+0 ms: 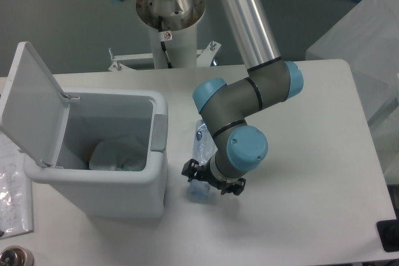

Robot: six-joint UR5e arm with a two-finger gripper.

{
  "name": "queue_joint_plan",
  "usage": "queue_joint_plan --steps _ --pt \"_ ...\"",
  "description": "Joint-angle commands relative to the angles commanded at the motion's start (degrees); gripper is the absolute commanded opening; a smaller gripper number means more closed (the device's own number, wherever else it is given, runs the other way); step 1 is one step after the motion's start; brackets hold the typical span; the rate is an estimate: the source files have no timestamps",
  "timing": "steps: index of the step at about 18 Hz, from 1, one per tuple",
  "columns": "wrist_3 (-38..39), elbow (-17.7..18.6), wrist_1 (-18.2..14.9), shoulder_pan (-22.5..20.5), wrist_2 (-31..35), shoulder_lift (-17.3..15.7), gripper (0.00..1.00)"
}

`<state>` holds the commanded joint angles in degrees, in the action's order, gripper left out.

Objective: Place the trash in the trash can
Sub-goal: 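Close the gripper on the clear plastic bottle's cap end, then lift the bottle and carry it over the bin opening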

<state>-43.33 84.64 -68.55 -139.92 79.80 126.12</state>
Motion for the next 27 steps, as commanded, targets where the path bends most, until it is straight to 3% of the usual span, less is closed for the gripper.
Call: queue_joint_plan --steps 5,7,13,17,24,27 --pt "0.70 -0.09 0.17 -0.09 0.09 -0.09 0.46" --pt "0.79 -0.09 0.09 -0.09 0.09 -0.18 0.39" --pt "0.79 -0.35 -0.18 0.00 -0.09 -0.97 0.37" --pt "0.79 -3.42 -0.09 -0.70 -1.14 -3.42 0.37" --pt "0.62 -9.66 0.61 -5.36 -15.54 -8.17 0.36" --pt "0.70 -10.37 5.07 -7.03 -20.98 -9.92 0.36"
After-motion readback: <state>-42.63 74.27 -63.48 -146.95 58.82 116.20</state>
